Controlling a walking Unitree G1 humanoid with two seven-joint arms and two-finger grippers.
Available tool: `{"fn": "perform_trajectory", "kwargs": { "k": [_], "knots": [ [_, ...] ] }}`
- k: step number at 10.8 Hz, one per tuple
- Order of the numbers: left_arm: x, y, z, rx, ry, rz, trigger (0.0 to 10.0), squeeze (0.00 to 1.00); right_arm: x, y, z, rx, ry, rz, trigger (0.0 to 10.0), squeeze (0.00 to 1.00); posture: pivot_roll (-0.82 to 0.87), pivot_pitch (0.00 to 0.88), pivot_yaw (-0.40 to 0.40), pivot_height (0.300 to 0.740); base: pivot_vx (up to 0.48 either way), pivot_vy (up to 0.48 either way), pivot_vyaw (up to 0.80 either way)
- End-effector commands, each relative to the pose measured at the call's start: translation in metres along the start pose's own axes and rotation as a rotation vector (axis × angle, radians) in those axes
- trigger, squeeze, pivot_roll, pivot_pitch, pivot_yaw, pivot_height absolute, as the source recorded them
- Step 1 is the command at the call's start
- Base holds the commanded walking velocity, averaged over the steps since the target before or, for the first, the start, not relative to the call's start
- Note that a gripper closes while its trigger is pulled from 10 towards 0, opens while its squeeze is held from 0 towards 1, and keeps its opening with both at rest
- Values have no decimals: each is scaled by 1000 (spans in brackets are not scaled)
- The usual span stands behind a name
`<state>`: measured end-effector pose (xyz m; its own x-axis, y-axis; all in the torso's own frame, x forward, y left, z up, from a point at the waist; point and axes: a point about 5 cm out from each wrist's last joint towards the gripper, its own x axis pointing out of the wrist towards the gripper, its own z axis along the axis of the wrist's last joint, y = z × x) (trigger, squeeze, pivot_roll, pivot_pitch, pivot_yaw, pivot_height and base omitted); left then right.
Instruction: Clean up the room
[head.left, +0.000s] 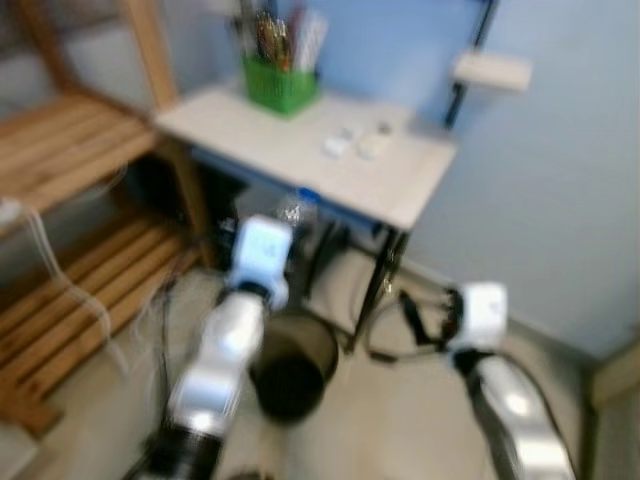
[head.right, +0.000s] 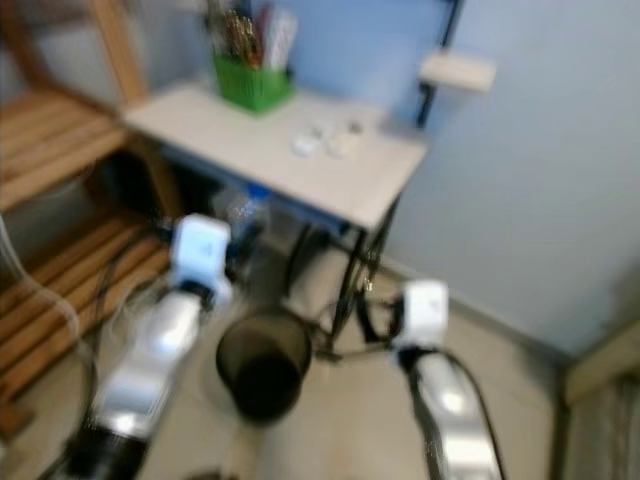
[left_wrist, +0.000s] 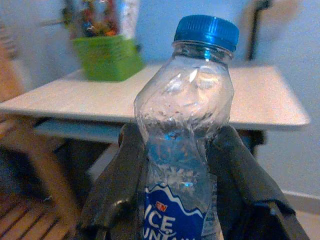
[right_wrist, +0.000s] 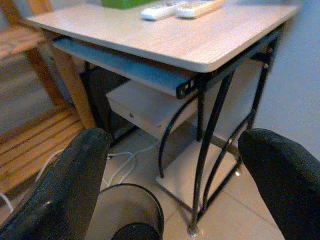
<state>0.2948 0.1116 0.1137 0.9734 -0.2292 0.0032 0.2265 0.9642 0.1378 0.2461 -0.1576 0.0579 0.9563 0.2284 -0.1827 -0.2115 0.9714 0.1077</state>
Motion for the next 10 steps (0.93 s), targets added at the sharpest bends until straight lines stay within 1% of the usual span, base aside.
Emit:
{"fn": "perform_trajectory", "kwargs": {
  "k": [1,3,4,5,6,7,8,9,10],
  "knots": [
    [3,-9,4,-16,-11,-32,10000,0,-3,-8,3,-19,-11,-27,10000,0,-71,0,15,740,0,-450,650],
    [3,-9,2,-24,4,-31,10000,0,-3,-9,3,-19,-14,-29,10000,0,-71,0,15,740,0,-450,650],
    [2,19,-29,60,101,48,10000,0,-6,-14,2,-18,-4,-52,10000,0,-85,0,-3,740,0,0,0],
    [-1,41,-49,90,182,113,10000,0,-10,-18,2,-27,5,-58,10000,0,-97,0,-14,740,0,0,0],
    [0,43,-47,63,171,125,10000,0,-12,-20,1,-33,9,-57,10000,0,-104,0,-17,740,0,0,0],
    [1,40,-38,45,138,123,10000,0,-13,-22,1,-41,13,-63,10000,0,-106,0,-15,740,0,0,0],
    [-2,33,-30,20,100,108,10000,0,-12,-22,1,-39,15,-66,10000,0,-98,0,-13,740,0,0,0],
    [-8,28,-32,25,83,96,10000,0,-11,-18,-2,-33,19,-58,10000,0,-85,0,-10,740,0,0,0],
    [-10,28,-33,24,84,99,10000,0,-10,-16,-2,-30,20,-55,10000,0,-83,0,-8,740,0,0,0]
  ]
}}
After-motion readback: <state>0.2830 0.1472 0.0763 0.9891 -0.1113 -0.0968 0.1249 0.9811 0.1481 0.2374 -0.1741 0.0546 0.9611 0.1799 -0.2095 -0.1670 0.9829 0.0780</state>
